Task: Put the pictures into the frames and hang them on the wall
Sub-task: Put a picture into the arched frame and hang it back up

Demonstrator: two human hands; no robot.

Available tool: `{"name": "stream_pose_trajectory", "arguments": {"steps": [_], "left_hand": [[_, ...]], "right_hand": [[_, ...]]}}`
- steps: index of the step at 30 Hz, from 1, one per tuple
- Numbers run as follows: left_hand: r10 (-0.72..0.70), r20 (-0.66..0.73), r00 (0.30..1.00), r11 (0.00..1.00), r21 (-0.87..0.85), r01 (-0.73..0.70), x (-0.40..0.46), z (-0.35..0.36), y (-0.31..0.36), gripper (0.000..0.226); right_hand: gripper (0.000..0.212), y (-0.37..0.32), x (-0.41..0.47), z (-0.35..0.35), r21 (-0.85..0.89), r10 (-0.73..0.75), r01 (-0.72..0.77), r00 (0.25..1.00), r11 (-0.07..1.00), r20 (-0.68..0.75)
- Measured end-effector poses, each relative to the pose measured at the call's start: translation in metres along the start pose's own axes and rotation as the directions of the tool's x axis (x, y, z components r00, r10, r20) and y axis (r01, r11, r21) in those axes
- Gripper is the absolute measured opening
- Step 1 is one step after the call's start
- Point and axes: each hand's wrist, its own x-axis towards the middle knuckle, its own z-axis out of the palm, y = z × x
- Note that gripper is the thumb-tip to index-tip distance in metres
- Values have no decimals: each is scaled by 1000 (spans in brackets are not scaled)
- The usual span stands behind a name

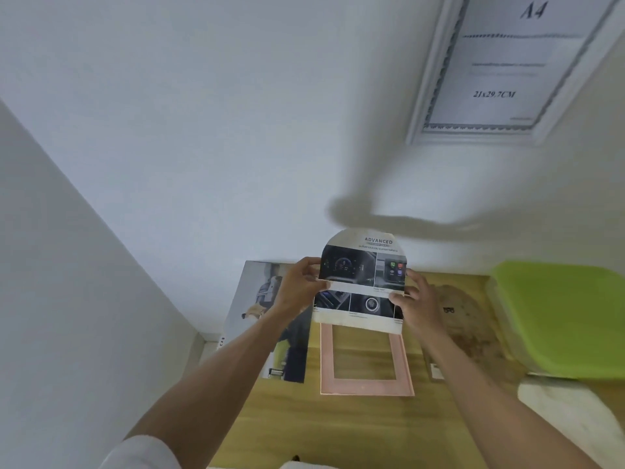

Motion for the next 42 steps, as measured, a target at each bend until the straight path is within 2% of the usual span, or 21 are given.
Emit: {"name": "stream_pose_trajectory", "arguments": {"steps": [10, 13, 15, 18, 20, 22, 24, 29, 42], "left_hand": [[-177, 60, 982, 950, 270, 154, -33, 32, -55, 56], [-234, 78, 969, 907, 377, 189, -44, 42, -68, 59], [-260, 70, 963, 872, 445, 203, -50, 50, -75, 53], [-265, 48, 963, 800, 569, 192, -55, 58, -81, 45], [-247, 32, 968, 728, 666, 164, -56, 62, -83, 44], [-234, 5, 972, 660, 735, 155, -57, 64, -82, 46], [-222, -6, 975, 630, 763, 148, -58, 65, -83, 51], [-235, 62, 970, 636, 764, 106, -60, 65, -96, 64], [-242, 100, 965, 673, 734, 92, -55, 66, -105, 64]], "right_hand": [[67, 66, -6, -10, -297, 140, -90, 979, 951, 150], [67, 85, -9, -9, -416, 159, -60, 965, 907, 207], [64, 93, -14, -7, -533, 134, -1, 968, 846, 213], [61, 101, -23, -3, -745, 75, 85, 981, 662, 179], [61, 103, -25, 0, -829, 37, 109, 987, 548, 154], [62, 105, -27, 3, -867, -13, 118, 992, 485, 128], [63, 107, -29, 3, -872, -42, 119, 993, 475, 113], [52, 113, -33, 1, -859, -33, 129, 991, 496, 130], [52, 115, -30, 1, -835, -5, 100, 993, 541, 116]]}}
